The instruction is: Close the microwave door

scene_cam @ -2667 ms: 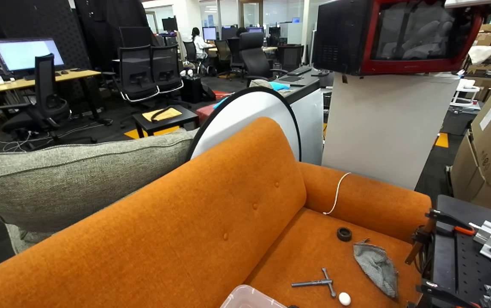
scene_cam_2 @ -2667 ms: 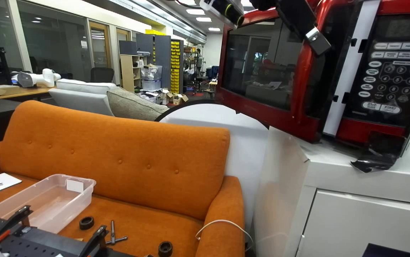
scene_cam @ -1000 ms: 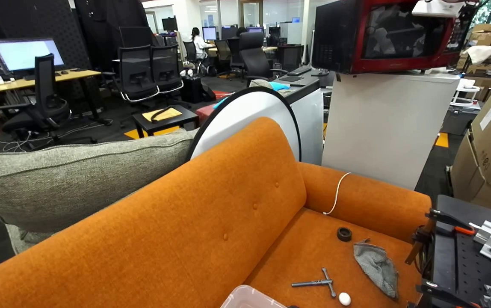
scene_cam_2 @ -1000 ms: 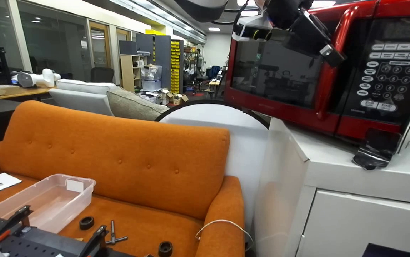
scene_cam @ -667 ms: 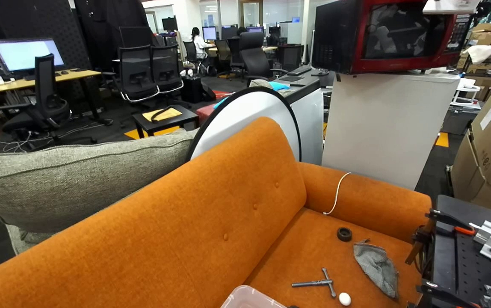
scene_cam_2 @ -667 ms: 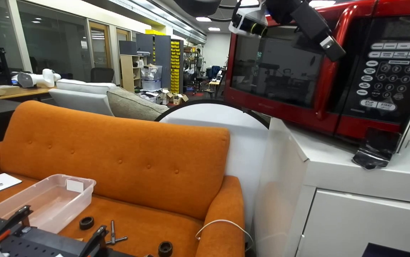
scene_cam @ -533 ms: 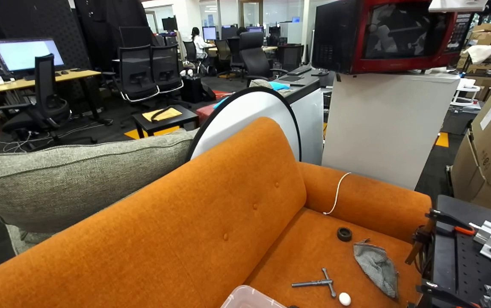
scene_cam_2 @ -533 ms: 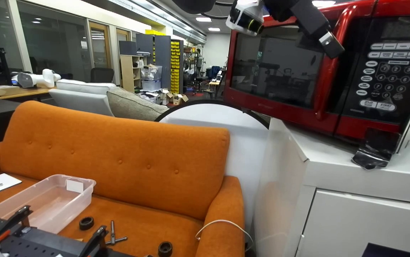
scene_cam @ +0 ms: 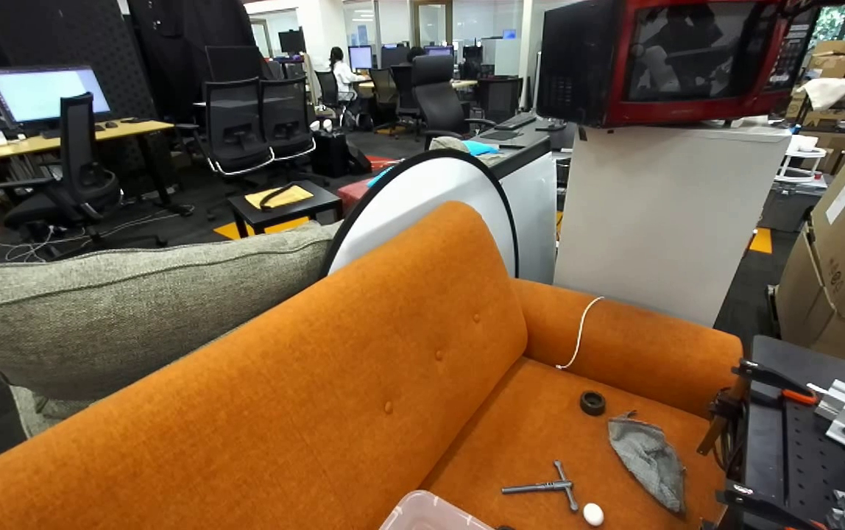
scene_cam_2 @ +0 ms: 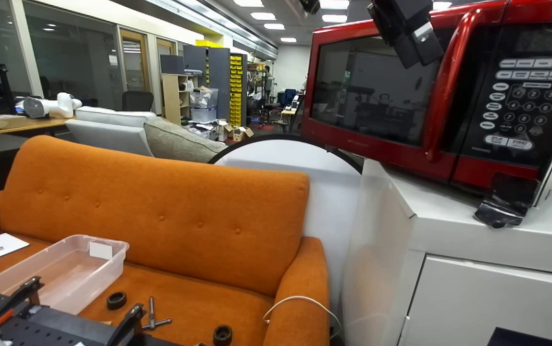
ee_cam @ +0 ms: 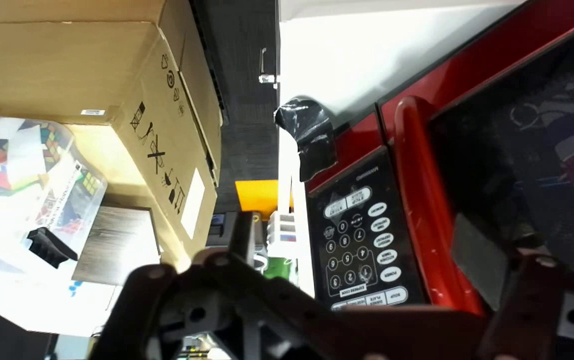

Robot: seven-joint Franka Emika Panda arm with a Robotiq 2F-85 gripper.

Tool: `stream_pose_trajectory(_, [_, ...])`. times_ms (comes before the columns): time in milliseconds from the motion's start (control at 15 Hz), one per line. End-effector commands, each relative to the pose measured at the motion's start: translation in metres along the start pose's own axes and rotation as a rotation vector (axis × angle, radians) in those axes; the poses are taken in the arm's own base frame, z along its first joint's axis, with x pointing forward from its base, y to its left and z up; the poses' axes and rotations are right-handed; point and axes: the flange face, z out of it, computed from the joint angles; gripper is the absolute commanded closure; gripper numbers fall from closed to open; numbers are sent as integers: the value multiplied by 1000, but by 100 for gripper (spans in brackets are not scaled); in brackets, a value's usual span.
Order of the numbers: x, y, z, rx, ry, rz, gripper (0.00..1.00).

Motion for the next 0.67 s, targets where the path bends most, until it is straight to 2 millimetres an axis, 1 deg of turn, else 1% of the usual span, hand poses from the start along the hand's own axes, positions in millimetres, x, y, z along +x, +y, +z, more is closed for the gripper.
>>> stream_pose_trajectory(0, [-9, 21, -14, 56, -81, -110, 0])
stream_pose_trajectory(267, [-13, 40, -25, 79, -120, -199, 0])
stream_pose_trajectory(533, [-16, 51, -25, 65, -106, -295, 0])
stream_pose_trajectory(600, [-11, 47, -23, 72, -102, -243, 0])
